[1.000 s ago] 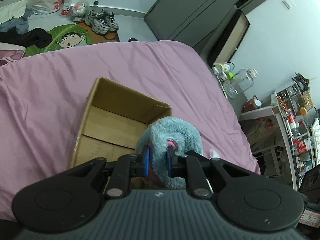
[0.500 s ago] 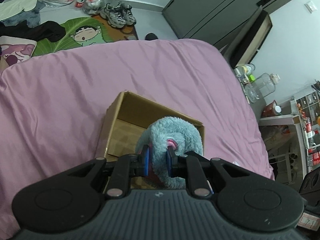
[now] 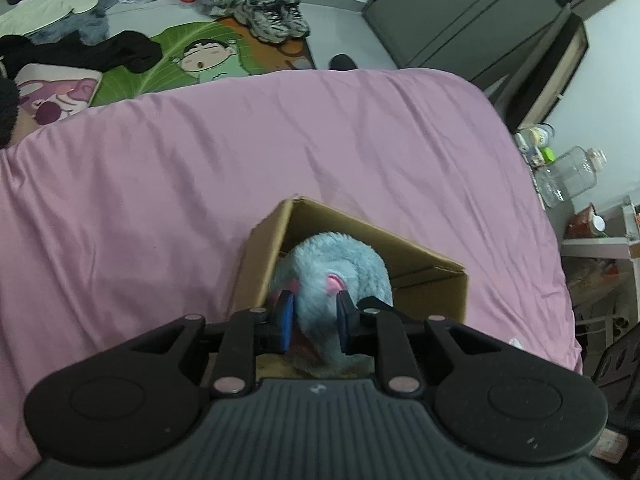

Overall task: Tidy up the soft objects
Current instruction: 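Lift the grey plush with both grippers and carry it into the cardboard box, then open both grippers to release the grey plush inside the box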

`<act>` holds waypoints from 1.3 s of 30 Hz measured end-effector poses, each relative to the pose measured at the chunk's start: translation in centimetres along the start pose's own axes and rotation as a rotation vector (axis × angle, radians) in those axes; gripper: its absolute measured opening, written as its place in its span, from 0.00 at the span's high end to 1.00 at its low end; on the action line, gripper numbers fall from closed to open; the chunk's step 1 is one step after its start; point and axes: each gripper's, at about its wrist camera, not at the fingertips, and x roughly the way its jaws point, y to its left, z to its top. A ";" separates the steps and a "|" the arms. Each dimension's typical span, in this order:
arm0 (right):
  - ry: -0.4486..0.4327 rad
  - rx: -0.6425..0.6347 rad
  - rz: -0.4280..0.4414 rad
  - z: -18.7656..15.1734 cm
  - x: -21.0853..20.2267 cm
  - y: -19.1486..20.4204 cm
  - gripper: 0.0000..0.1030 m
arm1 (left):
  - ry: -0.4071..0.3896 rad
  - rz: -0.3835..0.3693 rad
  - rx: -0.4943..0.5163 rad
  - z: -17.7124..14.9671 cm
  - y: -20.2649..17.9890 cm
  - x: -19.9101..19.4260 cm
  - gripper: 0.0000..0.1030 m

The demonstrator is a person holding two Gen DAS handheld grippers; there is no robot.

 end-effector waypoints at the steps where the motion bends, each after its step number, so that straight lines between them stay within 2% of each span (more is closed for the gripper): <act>1: 0.002 0.003 0.002 0.0 0.3 0.0 0.84 | 0.006 0.002 -0.004 0.1 0.1 0.0 0.80; 4: 0.021 0.018 -0.005 -0.1 1.1 -0.1 0.83 | 0.010 0.012 -0.007 0.3 0.2 -0.2 0.80; 6: 0.042 0.034 -0.004 -0.2 1.5 -0.3 0.78 | 0.005 0.018 -0.010 0.3 0.2 -0.4 0.80; 11: 0.026 0.037 0.014 -0.1 -0.2 -0.3 0.70 | -0.002 0.031 0.002 0.1 -0.4 -1.1 0.75; 13: 0.007 0.029 0.011 0.0 -1.4 -0.3 0.66 | -0.011 0.030 0.002 -0.1 -0.7 -1.6 0.69; 18: -0.045 -0.001 0.002 0.0 -4.7 -0.4 0.55 | -0.061 0.023 0.006 -0.8 -1.2 -3.4 0.45; 22: -0.072 -0.015 0.011 -0.4 -6.9 -0.7 0.51 | -0.108 0.020 0.017 -1.6 -2.1 -4.7 0.32; 24: -0.092 -0.028 0.004 -0.6 -8.1 -0.9 0.42 | -0.131 0.020 0.023 -2.1 -2.4 -5.2 0.28; 27: -0.128 -0.047 -0.009 -1.0 -9.7 -1.4 0.32 | -0.143 0.031 0.044 -3.0 -3.1 -5.9 0.27; 39: -0.230 -0.071 -0.050 -2.5 -15.8 -4.5 0.12 | -0.215 0.048 0.123 -6.5 -5.7 -8.6 0.21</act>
